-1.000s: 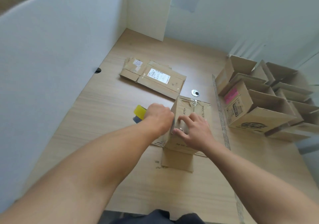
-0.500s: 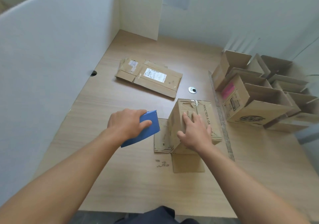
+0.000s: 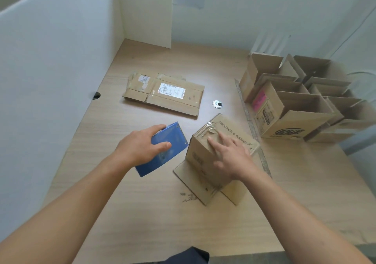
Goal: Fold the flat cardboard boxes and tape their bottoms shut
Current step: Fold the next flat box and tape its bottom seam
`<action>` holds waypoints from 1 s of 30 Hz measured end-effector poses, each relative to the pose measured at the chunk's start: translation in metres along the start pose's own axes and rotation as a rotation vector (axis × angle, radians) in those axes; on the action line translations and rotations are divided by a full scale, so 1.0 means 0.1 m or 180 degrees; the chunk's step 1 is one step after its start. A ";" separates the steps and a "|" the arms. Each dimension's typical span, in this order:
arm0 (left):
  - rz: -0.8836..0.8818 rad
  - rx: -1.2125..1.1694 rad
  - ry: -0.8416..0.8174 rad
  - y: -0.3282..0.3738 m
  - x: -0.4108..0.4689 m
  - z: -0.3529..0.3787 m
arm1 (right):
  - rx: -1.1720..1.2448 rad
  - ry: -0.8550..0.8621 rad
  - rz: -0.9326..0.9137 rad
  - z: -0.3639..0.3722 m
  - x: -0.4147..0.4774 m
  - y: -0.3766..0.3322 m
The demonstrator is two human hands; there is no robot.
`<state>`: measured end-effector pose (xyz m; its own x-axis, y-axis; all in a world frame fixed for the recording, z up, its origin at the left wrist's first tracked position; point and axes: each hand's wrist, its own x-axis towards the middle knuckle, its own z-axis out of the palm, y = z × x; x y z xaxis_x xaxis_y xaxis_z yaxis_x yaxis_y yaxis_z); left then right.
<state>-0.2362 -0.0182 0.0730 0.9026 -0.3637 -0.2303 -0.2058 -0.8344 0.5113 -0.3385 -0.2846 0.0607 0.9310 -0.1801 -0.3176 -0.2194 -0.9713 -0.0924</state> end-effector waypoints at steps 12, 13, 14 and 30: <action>0.0275 -0.0077 -0.0050 0.03 0.11 -0.06 | 0.0208 0.0516 0.0955 0.06 0.06 -0.28; 0.0284 -0.0091 -0.0054 0.03 0.12 -0.05 | 0.0188 0.0487 0.0928 0.07 0.08 -0.32; 0.0294 -0.0107 -0.0063 0.03 0.12 -0.04 | 0.0190 0.0421 0.0867 0.05 0.10 -0.35; 0.1241 0.0193 -0.0083 -0.11 0.05 0.02 | 0.0251 0.0649 -0.0045 0.28 -0.04 0.09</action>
<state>-0.2302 -0.0117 0.0648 0.7426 -0.6679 -0.0497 -0.5539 -0.6542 0.5150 -0.3524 -0.2879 0.0343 0.9721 -0.2021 -0.1191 -0.2206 -0.9602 -0.1715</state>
